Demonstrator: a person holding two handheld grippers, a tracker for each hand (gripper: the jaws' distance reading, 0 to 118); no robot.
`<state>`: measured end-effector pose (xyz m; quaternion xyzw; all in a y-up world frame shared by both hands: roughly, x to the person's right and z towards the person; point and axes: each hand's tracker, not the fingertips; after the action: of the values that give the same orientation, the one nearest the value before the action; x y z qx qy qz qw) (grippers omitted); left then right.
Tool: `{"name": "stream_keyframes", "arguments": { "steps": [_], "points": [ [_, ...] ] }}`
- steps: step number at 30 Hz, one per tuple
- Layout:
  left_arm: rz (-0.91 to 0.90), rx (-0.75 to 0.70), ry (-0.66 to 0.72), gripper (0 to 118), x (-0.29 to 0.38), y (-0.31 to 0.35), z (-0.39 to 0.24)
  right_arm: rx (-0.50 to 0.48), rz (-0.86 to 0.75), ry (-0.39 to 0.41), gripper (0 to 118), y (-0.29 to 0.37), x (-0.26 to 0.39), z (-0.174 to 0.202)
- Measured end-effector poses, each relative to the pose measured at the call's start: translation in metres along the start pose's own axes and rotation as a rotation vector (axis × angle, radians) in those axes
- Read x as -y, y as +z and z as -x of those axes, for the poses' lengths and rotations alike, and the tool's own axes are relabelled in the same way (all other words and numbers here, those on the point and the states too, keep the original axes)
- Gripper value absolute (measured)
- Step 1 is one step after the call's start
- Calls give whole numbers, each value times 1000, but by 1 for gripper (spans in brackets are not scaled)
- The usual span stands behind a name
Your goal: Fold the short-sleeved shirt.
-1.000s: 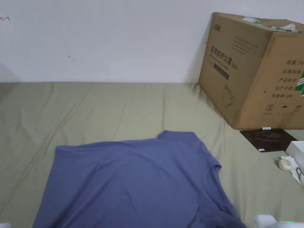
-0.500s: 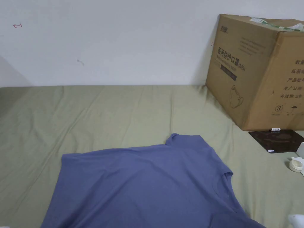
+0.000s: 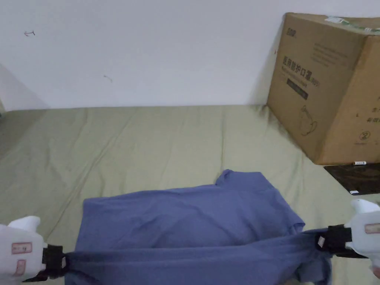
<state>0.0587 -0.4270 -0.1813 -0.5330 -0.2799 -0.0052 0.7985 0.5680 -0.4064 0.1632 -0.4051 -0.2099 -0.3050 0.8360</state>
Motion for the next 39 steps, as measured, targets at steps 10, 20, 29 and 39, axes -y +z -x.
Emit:
{"name": "stream_keyframes", "arguments": {
  "steps": [10,20,29,39],
  "points": [
    [15,11,128,110,-54,-75,10,128,22,-157,84,-107,-70,-15],
    [-302,110,19,107,-3,4,-19,38,-224,75,111,-28,-9,22],
    [-955,-67,-309,0,105,93,-78,-89,-806,246,2,68,105,95],
    [-649,127,-190,0,52,97,-71,-122,-891,271,2,81,100,118]
  ]
}}
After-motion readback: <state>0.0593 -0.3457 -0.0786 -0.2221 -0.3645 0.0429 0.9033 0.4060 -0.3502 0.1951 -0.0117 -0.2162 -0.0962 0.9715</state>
